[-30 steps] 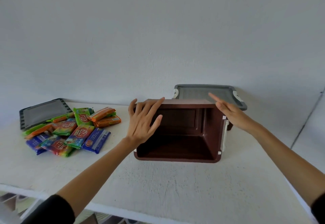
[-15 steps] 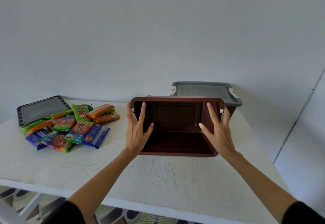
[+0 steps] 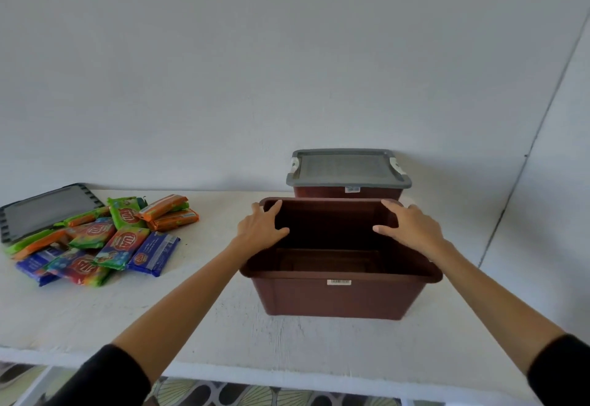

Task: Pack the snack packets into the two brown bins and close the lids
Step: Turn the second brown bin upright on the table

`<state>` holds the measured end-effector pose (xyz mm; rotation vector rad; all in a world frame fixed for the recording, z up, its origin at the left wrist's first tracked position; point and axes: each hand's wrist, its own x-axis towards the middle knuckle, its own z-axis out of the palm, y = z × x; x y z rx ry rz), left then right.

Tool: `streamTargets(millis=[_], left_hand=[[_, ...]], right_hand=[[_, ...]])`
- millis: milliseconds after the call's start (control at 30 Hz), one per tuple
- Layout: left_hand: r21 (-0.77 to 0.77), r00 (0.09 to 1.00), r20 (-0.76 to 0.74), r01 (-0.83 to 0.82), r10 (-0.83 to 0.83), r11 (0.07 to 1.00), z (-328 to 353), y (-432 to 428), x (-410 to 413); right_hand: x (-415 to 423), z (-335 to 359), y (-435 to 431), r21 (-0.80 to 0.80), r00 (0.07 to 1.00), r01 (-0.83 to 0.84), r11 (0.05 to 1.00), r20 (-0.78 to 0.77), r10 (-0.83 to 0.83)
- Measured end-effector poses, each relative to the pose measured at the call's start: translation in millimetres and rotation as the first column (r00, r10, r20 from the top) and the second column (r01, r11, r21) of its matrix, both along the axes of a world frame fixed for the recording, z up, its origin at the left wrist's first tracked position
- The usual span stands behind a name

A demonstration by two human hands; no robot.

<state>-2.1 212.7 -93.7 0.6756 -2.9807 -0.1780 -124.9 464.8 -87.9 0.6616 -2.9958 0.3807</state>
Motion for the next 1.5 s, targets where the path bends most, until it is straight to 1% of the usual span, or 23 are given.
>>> streamTargets(millis=[33, 67, 100, 133, 200, 233, 333, 433, 500, 567, 667, 700, 767, 800, 867, 933, 967, 1000, 1133, 1300, 1367, 1433, 1500], left_hand=[[-0.048, 1.000, 0.018, -0.020, 0.021, 0.999, 0.6, 2.6, -1.2], [-0.138, 0.999, 0.037, -0.024, 0.030, 0.990, 0.7, 6.2, -2.5], [-0.248, 0.999, 0.045, 0.002, 0.009, 0.969, -0.2, 10.8, -5.0], [-0.342, 0.998, 0.041, 0.056, -0.044, 0.938, -1.2, 17.1, -8.7], [-0.443, 0.985, 0.027, 0.165, -0.171, 0.881, -6.2, 29.7, -18.6], [-0.473, 0.980, 0.036, 0.191, -0.198, 0.860, -8.7, 33.7, -22.2], [-0.537, 0.990, 0.080, 0.142, -0.117, 0.832, -13.5, 27.9, -23.8], [-0.469, 0.997, 0.077, 0.024, 0.014, 0.883, -13.4, 11.8, -16.7], [-0.433, 0.997, 0.066, -0.008, 0.040, 0.902, -10.0, 2.9, -14.8], [-0.360, 0.999, 0.048, 0.008, 0.009, 0.933, -4.4, -2.5, -11.9], [-0.195, 0.999, 0.030, 0.037, -0.031, 0.980, -0.7, -8.8, -9.0], [-0.165, 0.999, 0.028, 0.044, -0.040, 0.985, 0.1, -10.5, -9.1], [-0.090, 0.998, 0.011, 0.055, -0.055, 0.994, 0.6, -15.3, -10.1], [-0.022, 0.998, -0.011, 0.061, -0.062, 0.998, 0.5, -18.2, -10.5], [0.168, 0.995, -0.066, 0.082, -0.072, 0.982, -2.8, -26.3, -10.5], [0.438, 0.990, -0.134, 0.103, -0.049, 0.893, -6.5, -30.8, -7.4], [0.525, 0.985, -0.169, 0.116, -0.030, 0.843, -7.8, -31.8, -5.4], [0.558, 0.981, -0.191, 0.122, -0.016, 0.820, -8.3, -31.6, -4.2], [0.464, 0.988, -0.148, 0.104, -0.039, 0.880, -6.2, -25.9, -4.9], [0.401, 0.992, -0.106, 0.102, -0.065, 0.911, -5.4, -25.8, -7.8], [0.339, 0.994, -0.102, 0.074, -0.041, 0.938, -4.5, -27.1, -9.0], [0.306, 0.987, -0.159, 0.066, -0.017, 0.950, -1.9, -27.1, -9.6], [0.314, 0.966, -0.257, 0.083, 0.001, 0.946, 3.0, -25.6, -10.2]], right_hand=[[4.5, -0.1, -1.0, 0.035, 0.993, 0.042, 0.999, -0.110, -0.037], [8.8, 1.1, -4.0, 0.065, 0.973, 0.065, 0.996, -0.225, -0.048], [12.6, 2.4, -8.6, 0.084, 0.948, 0.057, 0.995, -0.316, -0.028], [16.2, 2.8, -14.4, 0.093, 0.933, 0.024, 0.995, -0.359, 0.011], [23.3, -1.1, -25.1, 0.134, 0.933, -0.058, 0.989, -0.345, 0.102], [24.7, -5.4, -27.0, 0.167, 0.939, -0.073, 0.983, -0.321, 0.124], [17.5, -13.6, -15.3, 0.285, 0.960, -0.015, 0.958, -0.263, 0.094], [9.3, -15.3, -1.7, 0.303, 0.982, 0.025, 0.953, -0.188, 0.035], [7.8, -14.5, -0.6, 0.276, 0.991, 0.006, 0.961, -0.127, 0.031], [6.5, -12.0, 0.4, 0.196, 0.999, -0.014, 0.981, -0.046, 0.023], [-1.3, -8.2, 9.5, -0.042, 0.987, 0.001, 0.999, 0.158, 0.005], [-3.0, -8.4, 12.1, -0.095, 0.982, 0.000, 0.995, 0.190, 0.018], [-3.4, -10.3, 14.0, -0.102, 0.982, -0.035, 0.994, 0.184, 0.054], [-2.8, -10.9, 14.0, -0.085, 0.983, -0.051, 0.995, 0.171, 0.065], [-1.3, -10.8, 13.8, -0.060, 0.984, -0.067, 0.996, 0.158, 0.076], [0.0, -10.1, 14.9, -0.046, 0.983, -0.076, 0.996, 0.162, 0.083], [0.3, -9.7, 15.5, -0.042, 0.983, -0.076, 0.996, 0.166, 0.082], [0.5, -9.9, 15.9, -0.039, 0.983, -0.075, 0.996, 0.168, 0.081], [1.4, -10.5, 15.1, -0.030, 0.986, -0.065, 0.997, 0.149, 0.068], [-0.7, -11.8, 13.1, -0.058, 0.988, -0.050, 0.997, 0.141, 0.058], [0.3, -10.7, 12.7, -0.099, 0.995, -0.049, 0.994, 0.084, 0.058], [0.7, -6.5, 9.6, -0.181, 0.999, -0.047, 0.982, -0.016, 0.045], [0.6, 0.5, 2.4, -0.246, 0.996, -0.048, 0.968, -0.085, 0.028]])
